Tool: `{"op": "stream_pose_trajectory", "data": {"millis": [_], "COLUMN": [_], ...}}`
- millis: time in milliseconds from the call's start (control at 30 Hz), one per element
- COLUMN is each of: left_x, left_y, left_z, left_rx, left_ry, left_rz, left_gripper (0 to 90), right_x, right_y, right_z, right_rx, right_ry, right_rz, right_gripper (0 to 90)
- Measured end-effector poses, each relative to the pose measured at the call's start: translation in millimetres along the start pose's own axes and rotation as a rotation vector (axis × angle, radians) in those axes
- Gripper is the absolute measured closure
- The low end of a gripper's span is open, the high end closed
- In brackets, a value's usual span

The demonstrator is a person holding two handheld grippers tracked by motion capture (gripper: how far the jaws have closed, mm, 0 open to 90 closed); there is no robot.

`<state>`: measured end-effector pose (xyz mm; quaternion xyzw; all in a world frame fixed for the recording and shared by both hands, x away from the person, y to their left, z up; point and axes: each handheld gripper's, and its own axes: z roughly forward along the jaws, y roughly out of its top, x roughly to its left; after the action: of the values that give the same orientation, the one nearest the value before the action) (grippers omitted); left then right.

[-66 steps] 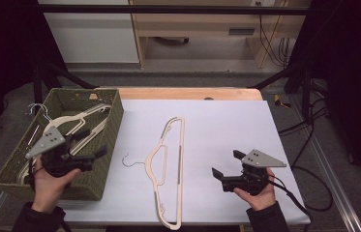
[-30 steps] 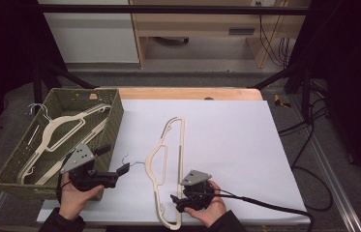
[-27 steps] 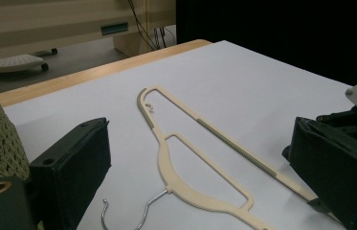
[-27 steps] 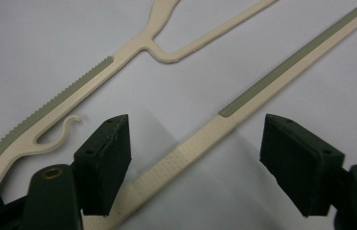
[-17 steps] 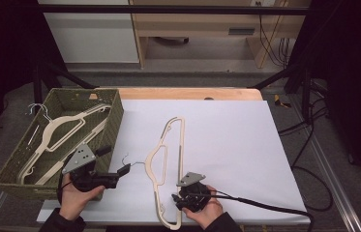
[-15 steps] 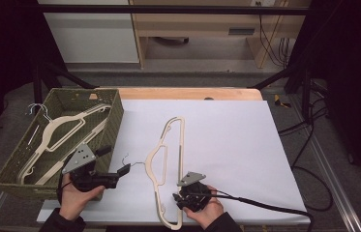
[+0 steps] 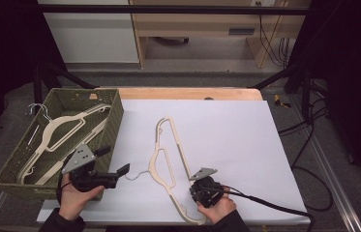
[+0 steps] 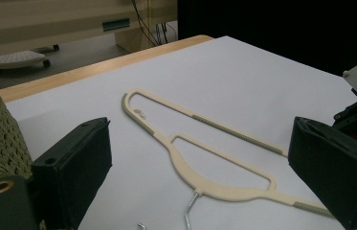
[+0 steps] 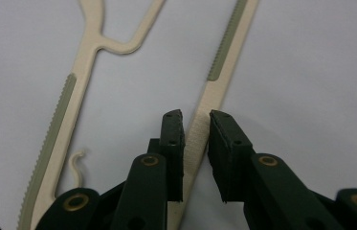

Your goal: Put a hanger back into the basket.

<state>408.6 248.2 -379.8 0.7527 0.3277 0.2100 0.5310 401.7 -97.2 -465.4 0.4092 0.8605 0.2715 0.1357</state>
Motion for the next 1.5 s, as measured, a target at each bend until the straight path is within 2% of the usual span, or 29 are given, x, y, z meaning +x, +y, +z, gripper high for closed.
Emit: {"op": "stream_pose_trajectory", "data": {"millis": [33,67,167,300,333,433,500,533,567,600,633,700,733,867,900,933,1033,1233,1300,1500], "left_x": [0.0,0.0,0.0,-1.1,-1.5,-3.1,-3.6,-4.0,-4.4,-4.7,-4.9,-5.4,-5.6,-7.7,-8.4,-9.8,-14.1,-22.1,-24.2,-27.9], "left_y": [0.0,0.0,-0.1,-0.5,-0.6,-1.3,-1.8,-1.9,-2.1,-2.3,-2.6,-3.2,-3.7,-6.2,-6.9,-7.9,-11.3,-19.7,-24.7,-45.2], "left_z": [-0.1,-0.3,-0.3,0.5,0.9,2.6,3.5,4.0,4.4,4.6,5.0,5.8,6.4,10.3,11.5,13.5,21.1,39.4,49.5,81.2], "left_rx": [-0.001,-0.002,0.0,0.0,0.002,0.008,0.01,0.012,0.014,0.015,0.013,0.019,0.021,0.036,0.043,0.045,0.079,0.134,0.175,0.308], "left_ry": [-0.001,-0.001,-0.001,-0.004,-0.007,-0.013,-0.016,-0.016,-0.016,-0.018,-0.02,-0.019,-0.021,-0.028,-0.033,-0.035,-0.032,-0.069,-0.077,-0.107], "left_rz": [0.0,-0.001,-0.002,-0.002,0.0,0.004,0.006,0.005,0.006,0.008,0.008,0.008,0.008,0.011,0.013,0.013,0.032,0.031,0.033,0.037], "left_gripper": [7.9,8.0,8.0,8.2,8.3,8.3,8.5,8.5,8.5,8.6,8.6,8.7,8.7,9.0,9.7,10.5,12.6,19.3,22.0,37.9], "right_x": [-1.8,-7.2,-15.2,-25.9,-27.2,-27.2,-25.2,-23.4,-20.4,-17.2,-14.7,-2.8,-2.8,10.1,13.6,14.9,18.1,23.6,22.5,18.2], "right_y": [-0.4,-2.0,-3.7,-5.9,-6.5,-7.1,-7.5,-7.5,-7.4,-7.1,-7.1,-8.1,-8.1,-11.0,-11.3,-11.8,-12.1,-13.2,-12.6,-11.0], "right_z": [-1.3,-1.9,-3.7,-5.2,-4.9,-7.9,-13.1,-16.2,-18.2,-19.4,-20.0,-15.1,-15.1,-3.8,-2.8,-1.9,-2.2,-2.8,-3.4,-4.7], "right_rx": [0.009,0.005,0.014,0.016,0.009,-0.019,-0.081,-0.114,-0.14,-0.152,-0.157,-0.141,-0.141,-0.084,-0.064,-0.067,-0.066,-0.059,-0.052,-0.033], "right_ry": [-0.004,-0.006,-0.036,-0.035,-0.029,-0.041,-0.004,0.032,0.078,0.099,0.113,0.128,0.128,0.148,0.131,0.125,0.099,0.077,0.077,0.088], "right_rz": [0.034,0.006,0.017,0.044,0.041,0.021,0.008,0.002,0.018,0.03,0.021,-0.004,-0.004,-0.049,-0.049,-0.067,-0.071,-0.056,-0.054,-0.057], "right_gripper": [76.9,77.4,78.6,78.9,77.8,67.1,61.6,60.9,59.7,58.6,59.0,59.0,59.0,60.2,60.3,60.9,63.4,71.9,79.5,79.3]}}
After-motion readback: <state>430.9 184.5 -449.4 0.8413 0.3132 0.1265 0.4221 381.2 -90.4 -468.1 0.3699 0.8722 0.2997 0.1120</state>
